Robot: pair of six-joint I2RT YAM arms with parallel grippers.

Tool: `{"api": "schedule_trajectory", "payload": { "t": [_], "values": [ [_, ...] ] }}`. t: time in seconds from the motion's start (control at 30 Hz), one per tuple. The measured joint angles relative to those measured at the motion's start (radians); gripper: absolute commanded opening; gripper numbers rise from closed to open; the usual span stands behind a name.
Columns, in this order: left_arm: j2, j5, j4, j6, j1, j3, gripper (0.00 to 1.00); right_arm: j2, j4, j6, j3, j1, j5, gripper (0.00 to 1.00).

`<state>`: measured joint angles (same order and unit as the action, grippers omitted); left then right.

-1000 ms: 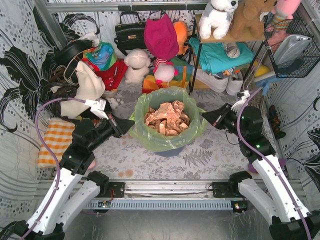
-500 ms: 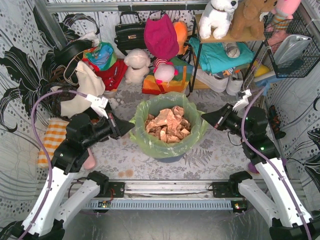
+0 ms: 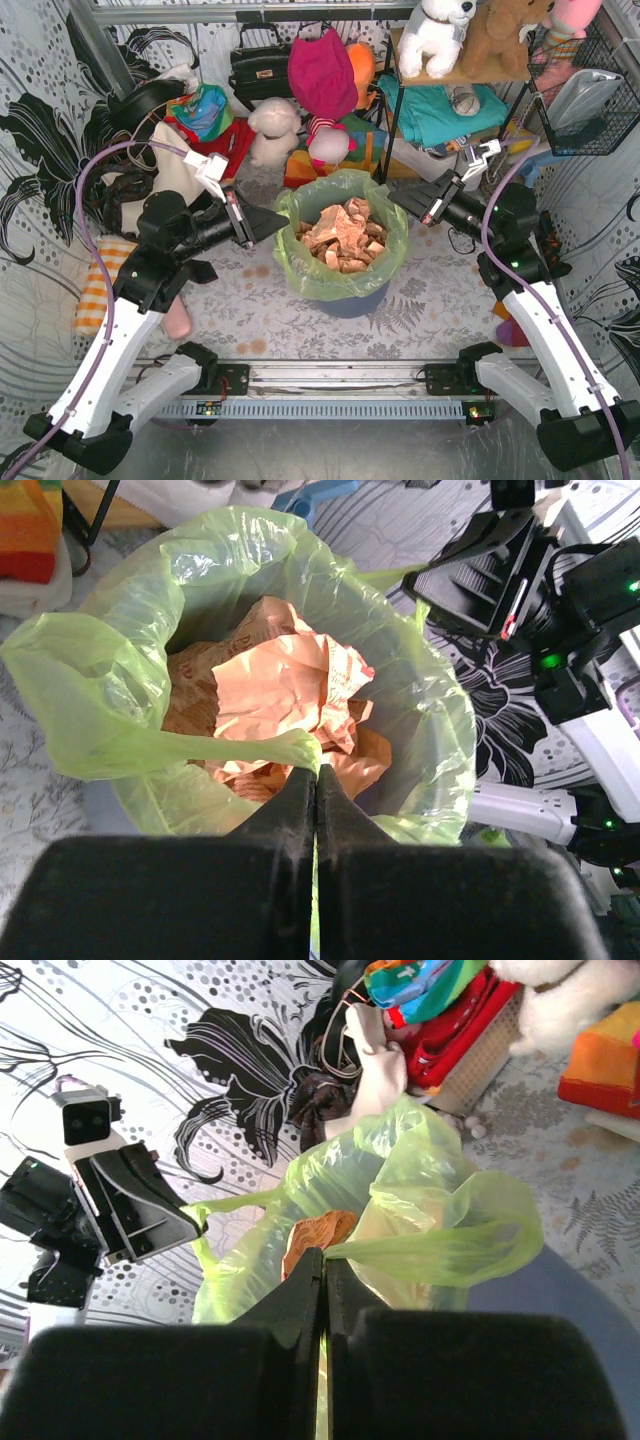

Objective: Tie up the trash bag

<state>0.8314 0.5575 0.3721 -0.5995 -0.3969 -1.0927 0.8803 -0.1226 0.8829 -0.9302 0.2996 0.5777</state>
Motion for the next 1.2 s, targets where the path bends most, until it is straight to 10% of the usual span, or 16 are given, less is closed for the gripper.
{"api": "schedule_trajectory", "payload": {
  "t": [0.33, 1.2],
  "values": [
    [0.016, -0.075, -0.045, -0.017, 0.000, 0.025, 0.00, -0.003, -0.032, 0.013, 0.072, 0.000, -0.021, 0.00],
    [-0.084, -0.449, 0.231, 0.010, 0.000, 0.284, 0.00, -0.071, 0.534, -0.197, 0.174, 0.000, -0.399, 0.00]
  ]
}}
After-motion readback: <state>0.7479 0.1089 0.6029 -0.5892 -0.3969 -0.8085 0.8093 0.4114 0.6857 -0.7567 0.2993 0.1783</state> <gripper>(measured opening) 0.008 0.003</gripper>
